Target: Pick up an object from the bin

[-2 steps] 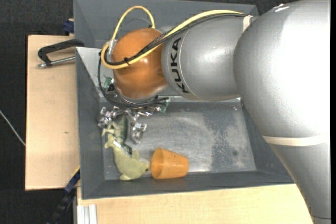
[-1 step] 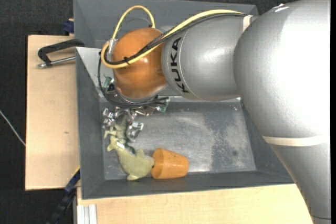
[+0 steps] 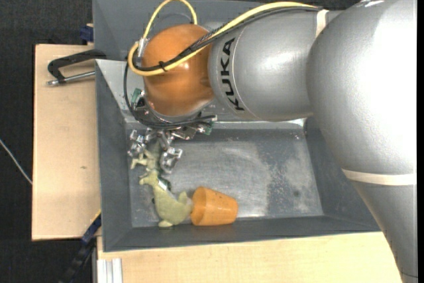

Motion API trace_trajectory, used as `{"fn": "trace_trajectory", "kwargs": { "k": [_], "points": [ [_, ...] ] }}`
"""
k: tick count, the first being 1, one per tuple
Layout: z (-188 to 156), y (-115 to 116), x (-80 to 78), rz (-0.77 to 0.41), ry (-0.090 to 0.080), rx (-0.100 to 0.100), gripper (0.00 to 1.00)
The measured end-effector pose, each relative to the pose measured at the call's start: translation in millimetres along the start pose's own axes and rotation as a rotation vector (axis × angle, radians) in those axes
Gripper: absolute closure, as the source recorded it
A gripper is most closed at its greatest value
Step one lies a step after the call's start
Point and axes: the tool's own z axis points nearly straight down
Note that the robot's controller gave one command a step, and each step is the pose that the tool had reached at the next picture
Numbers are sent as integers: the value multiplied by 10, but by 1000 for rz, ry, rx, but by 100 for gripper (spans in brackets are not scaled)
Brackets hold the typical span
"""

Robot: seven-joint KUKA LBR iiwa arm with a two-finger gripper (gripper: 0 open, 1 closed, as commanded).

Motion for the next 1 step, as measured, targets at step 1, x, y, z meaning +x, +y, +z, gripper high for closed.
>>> {"fn": "trace_trajectory", "kwargs": {
  "k": [1],
  "points": [
    [-674, -15, -40, 1, -3, 4, 100]
  ]
}}
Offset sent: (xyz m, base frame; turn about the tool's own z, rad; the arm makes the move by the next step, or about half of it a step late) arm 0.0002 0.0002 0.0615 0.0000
